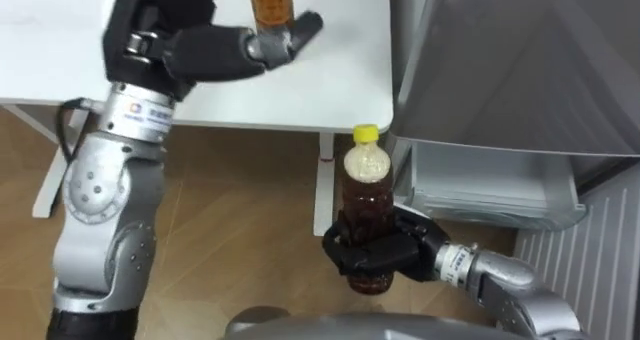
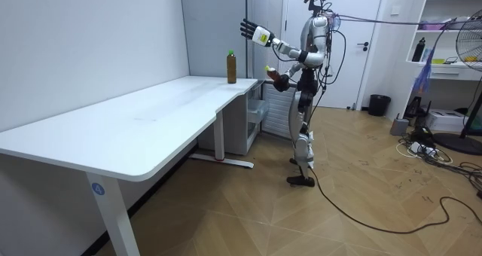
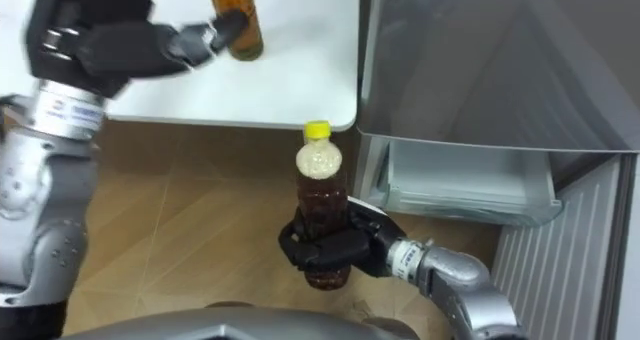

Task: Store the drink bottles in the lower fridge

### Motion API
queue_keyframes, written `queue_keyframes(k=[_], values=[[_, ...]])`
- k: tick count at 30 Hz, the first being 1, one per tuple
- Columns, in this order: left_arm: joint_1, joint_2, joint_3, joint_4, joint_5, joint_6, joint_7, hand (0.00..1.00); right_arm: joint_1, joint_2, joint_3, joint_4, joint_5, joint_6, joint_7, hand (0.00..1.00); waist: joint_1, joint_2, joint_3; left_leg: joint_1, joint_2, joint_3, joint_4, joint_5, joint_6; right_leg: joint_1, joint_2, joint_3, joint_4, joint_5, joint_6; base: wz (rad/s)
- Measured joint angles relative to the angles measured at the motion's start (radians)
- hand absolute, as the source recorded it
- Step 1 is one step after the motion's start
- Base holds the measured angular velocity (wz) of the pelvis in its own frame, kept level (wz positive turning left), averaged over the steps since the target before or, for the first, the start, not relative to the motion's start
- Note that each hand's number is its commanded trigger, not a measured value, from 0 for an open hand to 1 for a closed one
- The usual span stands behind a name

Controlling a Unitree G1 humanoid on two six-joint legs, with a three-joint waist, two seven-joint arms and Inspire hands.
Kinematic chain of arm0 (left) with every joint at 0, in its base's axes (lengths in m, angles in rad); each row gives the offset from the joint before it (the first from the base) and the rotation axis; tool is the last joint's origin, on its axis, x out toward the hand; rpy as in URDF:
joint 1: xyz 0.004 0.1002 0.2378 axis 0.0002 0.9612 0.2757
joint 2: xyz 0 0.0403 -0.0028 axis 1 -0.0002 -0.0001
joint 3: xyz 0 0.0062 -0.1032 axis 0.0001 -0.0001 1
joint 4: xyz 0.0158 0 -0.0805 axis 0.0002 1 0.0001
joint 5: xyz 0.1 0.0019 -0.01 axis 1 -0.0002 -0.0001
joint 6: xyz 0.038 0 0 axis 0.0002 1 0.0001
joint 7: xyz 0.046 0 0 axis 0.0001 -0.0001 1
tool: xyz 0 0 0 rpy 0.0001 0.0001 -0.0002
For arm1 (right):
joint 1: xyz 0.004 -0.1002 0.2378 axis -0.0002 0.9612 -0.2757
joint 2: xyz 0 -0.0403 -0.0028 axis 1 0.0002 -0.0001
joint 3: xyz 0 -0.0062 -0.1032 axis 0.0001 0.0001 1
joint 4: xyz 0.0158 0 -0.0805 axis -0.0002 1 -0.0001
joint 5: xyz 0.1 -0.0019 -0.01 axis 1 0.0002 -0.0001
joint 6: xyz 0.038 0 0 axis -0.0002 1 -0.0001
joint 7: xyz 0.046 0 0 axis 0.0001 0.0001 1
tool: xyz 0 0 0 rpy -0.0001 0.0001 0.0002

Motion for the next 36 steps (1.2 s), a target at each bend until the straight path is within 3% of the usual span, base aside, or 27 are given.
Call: queue_keyframes(k=[7,14,15,19,22,24,29,33,36], values=[[-0.003,-0.009,0.147,0.006,0.085,-0.040,0.184,0.00,0.004,0.006,-0.039,0.008,-0.082,0.000,-0.001,1.00,0.048,0.004,-0.0016,0.008,-0.002,-0.007,-0.002,0.000,0.000,0.013,-0.001,-0.011,-0.016,0.000,0.000,0.04],[0.020,-0.028,0.213,0.089,0.108,-0.069,0.413,0.00,0.038,0.006,-0.061,0.012,-0.082,0.000,-0.032,1.00,0.088,0.016,-0.0043,0.049,-0.002,-0.007,-0.016,0.000,0.000,0.049,-0.001,-0.016,-0.023,0.000,0.001,0.01],[0.033,-0.028,0.211,0.136,0.108,-0.083,0.442,0.00,0.041,0.006,-0.060,0.013,-0.082,0.000,-0.039,1.00,0.088,0.015,-0.0053,0.052,-0.002,-0.007,-0.016,0.000,0.000,0.056,-0.001,-0.017,-0.030,0.000,0.001,0.00],[0.081,-0.044,0.200,0.294,0.101,-0.086,0.547,0.00,0.040,0.015,-0.061,0.012,-0.083,0.000,-0.065,1.00,0.088,0.006,-0.0088,0.057,-0.003,-0.013,-0.024,0.000,0.000,0.061,0.001,-0.019,-0.036,-0.001,0.001,0.03],[0.109,-0.043,0.171,0.424,0.097,-0.091,0.601,0.00,0.040,0.010,-0.053,0.012,-0.083,0.000,-0.074,1.00,0.091,-0.009,-0.0209,0.050,-0.004,-0.015,-0.025,0.000,0.000,0.048,0.001,-0.015,-0.033,-0.002,0.002,0.00],[0.122,-0.042,0.147,0.517,0.074,-0.090,0.628,0.00,0.040,0.007,-0.033,0.012,-0.077,0.001,-0.084,1.00,0.092,-0.017,-0.0224,0.057,-0.004,-0.015,-0.024,0.001,0.000,0.052,0.000,-0.016,-0.033,-0.001,0.001,0.00],[0.139,-0.041,0.071,0.715,-0.052,-0.081,0.656,0.00,0.038,0.009,-0.018,0.012,-0.067,0.004,-0.105,1.00,0.093,-0.020,-0.0178,0.064,-0.003,-0.011,-0.033,0.000,0.000,0.067,0.001,-0.018,-0.034,-0.001,0.002,0.00],[0.143,-0.038,-0.024,0.874,-0.245,-0.075,0.631,0.00,0.029,0.008,0.001,0.014,-0.016,0.017,-0.143,1.00,0.090,-0.018,-0.0137,0.060,-0.003,-0.011,-0.040,0.000,0.000,0.064,0.001,-0.018,-0.036,-0.001,0.002,0.00],[0.151,-0.039,-0.051,0.991,-0.385,-0.065,0.593,0.00,0.027,0.011,0.004,0.024,-0.001,0.017,-0.167,1.00,0.090,-0.023,-0.0112,0.063,-0.003,-0.006,-0.045,0.000,0.000,0.061,0.002,-0.011,-0.044,-0.001,0.002,-0.04]])
